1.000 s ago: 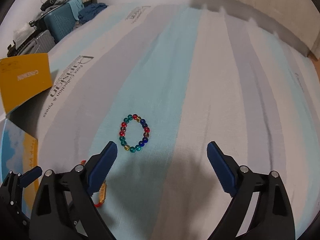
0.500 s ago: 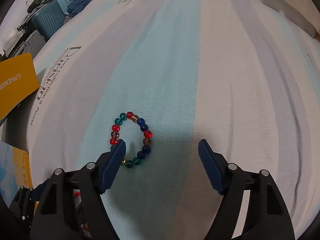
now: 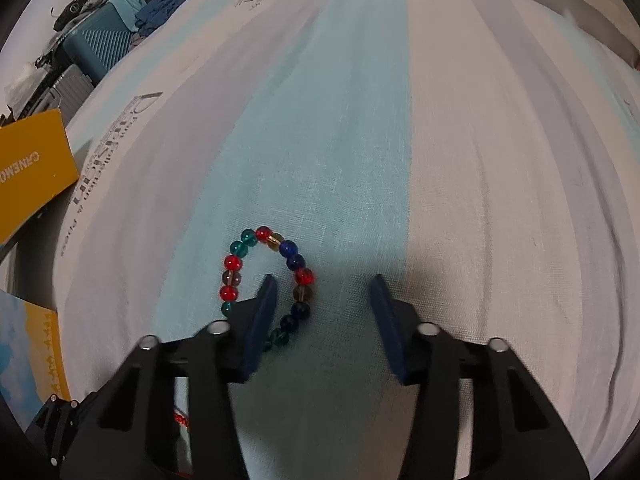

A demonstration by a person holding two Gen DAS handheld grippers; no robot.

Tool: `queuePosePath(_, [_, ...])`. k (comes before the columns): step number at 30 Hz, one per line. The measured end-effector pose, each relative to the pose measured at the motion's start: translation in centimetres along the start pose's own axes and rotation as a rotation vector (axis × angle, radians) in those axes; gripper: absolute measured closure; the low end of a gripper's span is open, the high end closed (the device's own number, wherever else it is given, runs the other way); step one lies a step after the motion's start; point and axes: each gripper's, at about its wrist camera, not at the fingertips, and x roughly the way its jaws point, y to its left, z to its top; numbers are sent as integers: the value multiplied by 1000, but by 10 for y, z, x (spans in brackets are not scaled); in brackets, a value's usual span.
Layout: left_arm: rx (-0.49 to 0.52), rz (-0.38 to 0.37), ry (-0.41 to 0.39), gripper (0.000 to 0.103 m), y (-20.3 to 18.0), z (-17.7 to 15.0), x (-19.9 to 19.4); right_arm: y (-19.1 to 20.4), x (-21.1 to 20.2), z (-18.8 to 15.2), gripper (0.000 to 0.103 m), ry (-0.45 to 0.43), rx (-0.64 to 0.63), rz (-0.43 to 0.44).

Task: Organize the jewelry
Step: 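Close left tool on gold-tag red cord bracelet while right tool closes on multicolour bead bracelet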

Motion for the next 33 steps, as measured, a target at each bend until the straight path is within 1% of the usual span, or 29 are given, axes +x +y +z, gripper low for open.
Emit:
queuePosePath(2, [0,14,1,70,1,-1,-1,4,2,0,76,2,-18,-8])
queuePosePath(5, [-1,9,8,82,2,-2,-3,8,4,-1,86,5,-29,-1])
queuePosePath(8, [2,-3,21,93,2,-3,-6,8,2,-1,92,4,-31,0])
queuePosePath(11, [3,2,27,97,2,-3,-6,9,-2,-1,93,-7,-29,1])
queuePosePath(19, [-4,12,25,98,5,0,-11,11,-18,1,94,-36,-30,8])
queuePosePath(27, [-3,46,22,98,11,2,-15,14,-31,1,94,-56,-37,3])
queuePosePath(33, [-6,45,8,98,14,5,-21,18,-38,-1,94,-67,-43,-9])
